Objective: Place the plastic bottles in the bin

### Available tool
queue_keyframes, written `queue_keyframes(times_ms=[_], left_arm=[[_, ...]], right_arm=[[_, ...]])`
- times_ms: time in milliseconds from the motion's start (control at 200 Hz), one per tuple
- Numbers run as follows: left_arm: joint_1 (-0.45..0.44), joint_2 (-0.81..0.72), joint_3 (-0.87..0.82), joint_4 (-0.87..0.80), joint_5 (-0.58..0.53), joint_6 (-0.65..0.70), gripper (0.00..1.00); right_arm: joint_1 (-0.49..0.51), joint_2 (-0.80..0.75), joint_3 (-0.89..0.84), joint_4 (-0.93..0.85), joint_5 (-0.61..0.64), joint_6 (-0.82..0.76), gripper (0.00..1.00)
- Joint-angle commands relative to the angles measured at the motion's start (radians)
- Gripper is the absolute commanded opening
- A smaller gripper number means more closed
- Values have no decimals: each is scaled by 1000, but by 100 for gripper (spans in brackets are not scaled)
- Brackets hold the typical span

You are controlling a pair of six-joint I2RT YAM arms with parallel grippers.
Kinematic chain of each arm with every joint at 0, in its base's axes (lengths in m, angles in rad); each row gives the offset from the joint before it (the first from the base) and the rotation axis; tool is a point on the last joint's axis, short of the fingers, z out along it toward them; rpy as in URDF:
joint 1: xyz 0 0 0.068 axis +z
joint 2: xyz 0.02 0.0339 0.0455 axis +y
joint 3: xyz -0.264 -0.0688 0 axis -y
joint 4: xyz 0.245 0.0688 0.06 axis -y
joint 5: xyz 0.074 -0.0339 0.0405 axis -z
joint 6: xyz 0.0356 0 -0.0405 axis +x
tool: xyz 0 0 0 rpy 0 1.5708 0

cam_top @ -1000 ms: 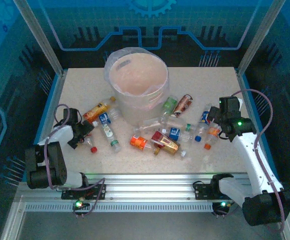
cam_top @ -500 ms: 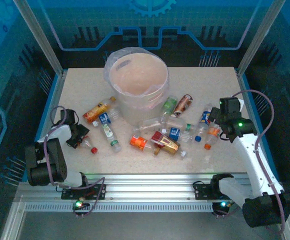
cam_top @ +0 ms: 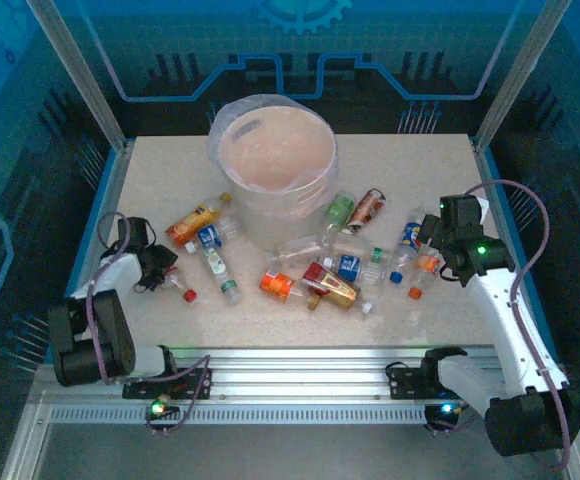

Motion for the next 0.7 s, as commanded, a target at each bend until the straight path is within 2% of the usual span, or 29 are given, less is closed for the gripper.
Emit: queue_keyframes(times_ms=[0, 190, 400, 580, 695], left_arm=[[-5, -100, 26, -50, 4, 10, 42], [-4, -263, 88, -136, -19, 35, 41], [-6, -406, 188, -166, 12, 41, 41], [-11, -438, 281, -113, 77, 18, 40], [-42, -433, 353, -63, 78, 19, 39]], right_arm=[[4, -13, 15, -16, 5, 18, 100], [6, -11, 10, -6, -11, 24, 100], [5, -5, -1, 8, -29, 33, 100], [5, 2, -3, 15, -38, 36, 100], [6, 5, 0, 15, -44, 36, 100]])
